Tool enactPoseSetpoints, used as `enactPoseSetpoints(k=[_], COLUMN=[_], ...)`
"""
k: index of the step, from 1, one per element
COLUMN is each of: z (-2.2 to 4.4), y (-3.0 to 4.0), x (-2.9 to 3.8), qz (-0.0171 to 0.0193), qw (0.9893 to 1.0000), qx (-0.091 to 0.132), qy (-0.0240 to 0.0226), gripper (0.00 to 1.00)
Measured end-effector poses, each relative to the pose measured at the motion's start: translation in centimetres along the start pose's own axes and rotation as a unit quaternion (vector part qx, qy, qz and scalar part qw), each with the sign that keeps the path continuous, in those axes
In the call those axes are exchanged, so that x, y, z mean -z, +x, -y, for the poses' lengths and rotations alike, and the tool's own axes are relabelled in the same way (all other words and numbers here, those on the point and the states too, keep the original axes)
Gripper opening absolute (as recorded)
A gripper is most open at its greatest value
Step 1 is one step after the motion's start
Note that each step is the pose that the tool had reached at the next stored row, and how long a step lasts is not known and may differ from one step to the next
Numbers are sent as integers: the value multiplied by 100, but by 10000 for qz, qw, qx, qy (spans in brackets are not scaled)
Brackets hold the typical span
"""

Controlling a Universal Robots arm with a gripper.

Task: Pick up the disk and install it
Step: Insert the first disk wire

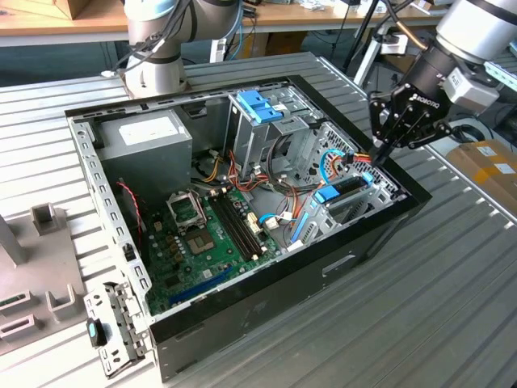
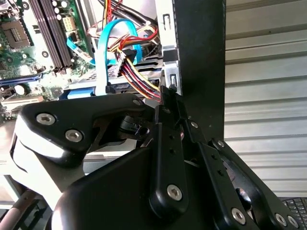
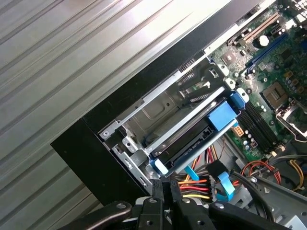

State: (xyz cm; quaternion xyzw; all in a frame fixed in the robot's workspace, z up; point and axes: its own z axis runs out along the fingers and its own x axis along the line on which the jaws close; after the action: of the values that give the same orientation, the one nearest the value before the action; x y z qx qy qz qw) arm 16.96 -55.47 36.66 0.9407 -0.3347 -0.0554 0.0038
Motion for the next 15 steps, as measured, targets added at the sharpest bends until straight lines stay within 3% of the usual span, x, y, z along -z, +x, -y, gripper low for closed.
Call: enactPoseSetpoints(k=[15], z=[-166], y=[-203], x=[-28], qz=[0], qw=[10000], qx=[0], qy=[0], gripper=[17])
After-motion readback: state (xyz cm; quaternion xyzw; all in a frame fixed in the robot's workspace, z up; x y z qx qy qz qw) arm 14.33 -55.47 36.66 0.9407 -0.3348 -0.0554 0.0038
